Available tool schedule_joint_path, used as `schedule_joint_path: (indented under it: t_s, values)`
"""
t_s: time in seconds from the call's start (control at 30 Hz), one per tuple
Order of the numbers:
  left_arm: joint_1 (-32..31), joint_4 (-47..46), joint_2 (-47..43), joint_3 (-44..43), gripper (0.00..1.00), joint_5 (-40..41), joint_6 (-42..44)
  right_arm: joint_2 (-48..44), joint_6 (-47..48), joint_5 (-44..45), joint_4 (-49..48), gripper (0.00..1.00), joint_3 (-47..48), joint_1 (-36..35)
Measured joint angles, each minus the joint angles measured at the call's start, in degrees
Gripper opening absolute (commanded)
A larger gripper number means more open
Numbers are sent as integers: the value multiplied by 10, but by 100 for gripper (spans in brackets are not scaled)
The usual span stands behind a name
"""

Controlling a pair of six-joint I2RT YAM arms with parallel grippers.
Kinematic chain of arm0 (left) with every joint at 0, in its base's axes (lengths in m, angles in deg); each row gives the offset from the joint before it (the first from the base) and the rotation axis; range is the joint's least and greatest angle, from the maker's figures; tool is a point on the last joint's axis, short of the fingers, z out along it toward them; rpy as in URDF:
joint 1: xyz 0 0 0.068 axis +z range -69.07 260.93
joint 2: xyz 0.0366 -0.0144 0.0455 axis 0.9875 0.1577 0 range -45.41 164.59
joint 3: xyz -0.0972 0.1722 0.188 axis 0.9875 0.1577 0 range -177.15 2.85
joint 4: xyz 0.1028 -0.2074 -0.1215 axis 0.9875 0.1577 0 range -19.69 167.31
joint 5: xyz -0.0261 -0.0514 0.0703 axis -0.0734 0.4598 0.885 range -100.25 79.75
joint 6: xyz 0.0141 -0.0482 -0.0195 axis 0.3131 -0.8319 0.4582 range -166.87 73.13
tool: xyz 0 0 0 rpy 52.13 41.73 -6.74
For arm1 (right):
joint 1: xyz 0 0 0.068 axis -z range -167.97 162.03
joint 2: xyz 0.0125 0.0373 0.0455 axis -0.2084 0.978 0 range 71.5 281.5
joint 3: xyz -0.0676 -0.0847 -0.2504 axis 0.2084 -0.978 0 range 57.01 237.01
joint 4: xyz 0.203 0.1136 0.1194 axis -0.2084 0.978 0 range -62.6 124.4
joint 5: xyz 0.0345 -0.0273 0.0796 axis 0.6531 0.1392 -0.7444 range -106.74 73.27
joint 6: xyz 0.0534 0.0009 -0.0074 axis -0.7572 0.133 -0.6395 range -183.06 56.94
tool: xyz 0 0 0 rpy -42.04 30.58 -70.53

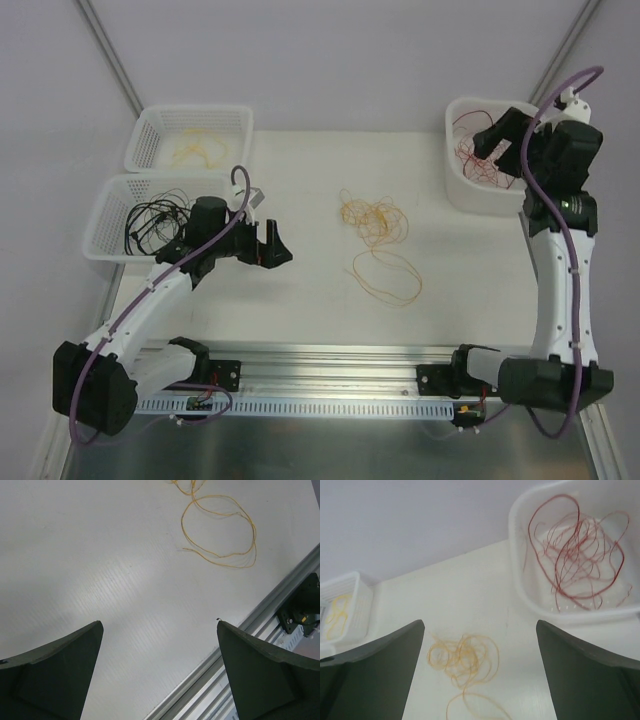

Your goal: Untangle the cables

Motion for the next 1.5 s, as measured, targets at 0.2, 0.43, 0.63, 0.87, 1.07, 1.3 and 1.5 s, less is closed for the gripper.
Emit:
schedule_joint_path:
  t_s: [0.2,0.43,0.63,0.87,1.07,1.3,1.5]
  values:
    - [-62,0,-3,0,99,39,10,-214,-26,-4,110,100,-169,-7]
    - [-172,4,86,-39,99,109,16,-474,-64,-12,189,100,-342,-7]
    - [-280,13,252,-195,99,205,79,-535,-77,-39,217,100,-400,-24]
    - [-325,-3,416,-370,99,270,204,-554,-78,-46,230,99,-405,-54]
    - [-332,-6,518,-446,99,274,327,-561,-73,-44,244,100,-404,-72]
    - [-332,-2,609,-514,99,261,454,-560,-58,-45,259,100,-382,-90]
    - [-329,-7,681,-591,99,256,496,-556,-49,-46,260,100,-372,-93]
